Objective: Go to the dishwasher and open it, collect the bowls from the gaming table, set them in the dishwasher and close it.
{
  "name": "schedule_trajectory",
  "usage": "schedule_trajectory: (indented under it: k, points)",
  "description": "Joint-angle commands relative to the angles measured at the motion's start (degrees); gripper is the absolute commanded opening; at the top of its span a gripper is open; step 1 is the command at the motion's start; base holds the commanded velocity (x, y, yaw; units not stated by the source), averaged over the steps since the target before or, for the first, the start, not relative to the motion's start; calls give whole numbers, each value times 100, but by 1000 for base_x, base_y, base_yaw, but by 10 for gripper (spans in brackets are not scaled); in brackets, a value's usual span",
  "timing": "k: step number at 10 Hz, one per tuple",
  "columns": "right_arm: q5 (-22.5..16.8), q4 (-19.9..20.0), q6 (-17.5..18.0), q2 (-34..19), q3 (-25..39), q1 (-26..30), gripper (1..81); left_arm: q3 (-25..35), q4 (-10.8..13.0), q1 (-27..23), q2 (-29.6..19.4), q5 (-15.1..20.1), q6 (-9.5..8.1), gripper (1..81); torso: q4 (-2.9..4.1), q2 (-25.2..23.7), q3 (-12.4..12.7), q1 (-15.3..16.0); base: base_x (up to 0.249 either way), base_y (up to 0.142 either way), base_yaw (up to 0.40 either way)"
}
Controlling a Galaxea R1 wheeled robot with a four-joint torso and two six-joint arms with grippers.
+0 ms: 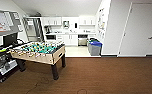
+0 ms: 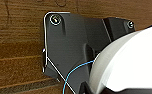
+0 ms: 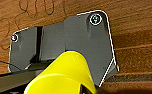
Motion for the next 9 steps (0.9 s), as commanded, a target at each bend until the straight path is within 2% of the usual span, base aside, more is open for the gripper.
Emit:
schedule_trajectory:
  k: [1, 9]
  points:
    - [-245, -54, -11, -81, 15, 252, 10, -10, 48, -203, -94, 111, -24, 10, 0, 0, 0, 2, 124, 0, 0]
    - [-245, -63, -20, -54, 15, 260, 10, -10, 66, -203, -59, 111, -24, 10, 0, 0, 0, 2, 136, 0, 0]
